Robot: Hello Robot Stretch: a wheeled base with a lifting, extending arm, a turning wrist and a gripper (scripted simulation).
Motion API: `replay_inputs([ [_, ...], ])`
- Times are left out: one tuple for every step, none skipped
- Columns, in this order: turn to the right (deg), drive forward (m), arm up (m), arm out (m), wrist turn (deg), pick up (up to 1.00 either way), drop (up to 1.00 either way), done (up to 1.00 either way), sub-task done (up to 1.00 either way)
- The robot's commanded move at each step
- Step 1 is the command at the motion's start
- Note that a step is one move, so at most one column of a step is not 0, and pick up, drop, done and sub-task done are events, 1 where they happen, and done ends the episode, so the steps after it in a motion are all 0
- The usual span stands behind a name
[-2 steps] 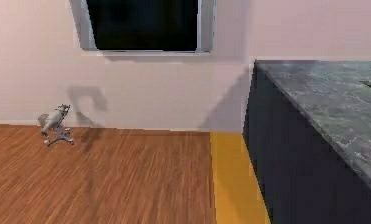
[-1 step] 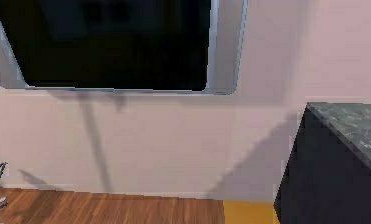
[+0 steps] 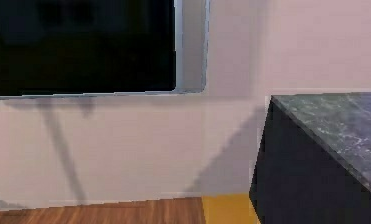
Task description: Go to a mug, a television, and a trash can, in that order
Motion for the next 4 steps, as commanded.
replay_inputs([
  [0.0,0.35,0.0,0.0,0.0,0.0,0.0,0.0,0.0],
  [-33.0,0.0,0.0,0.0,0.0,0.0,0.0,0.0,0.0],
  [0.0,0.0,0.0,0.0,0.0,0.0,0.0,0.0,1.0],
  [-45.0,0.0,0.0,0.0,0.0,0.0,0.0,0.0,0.0],
])
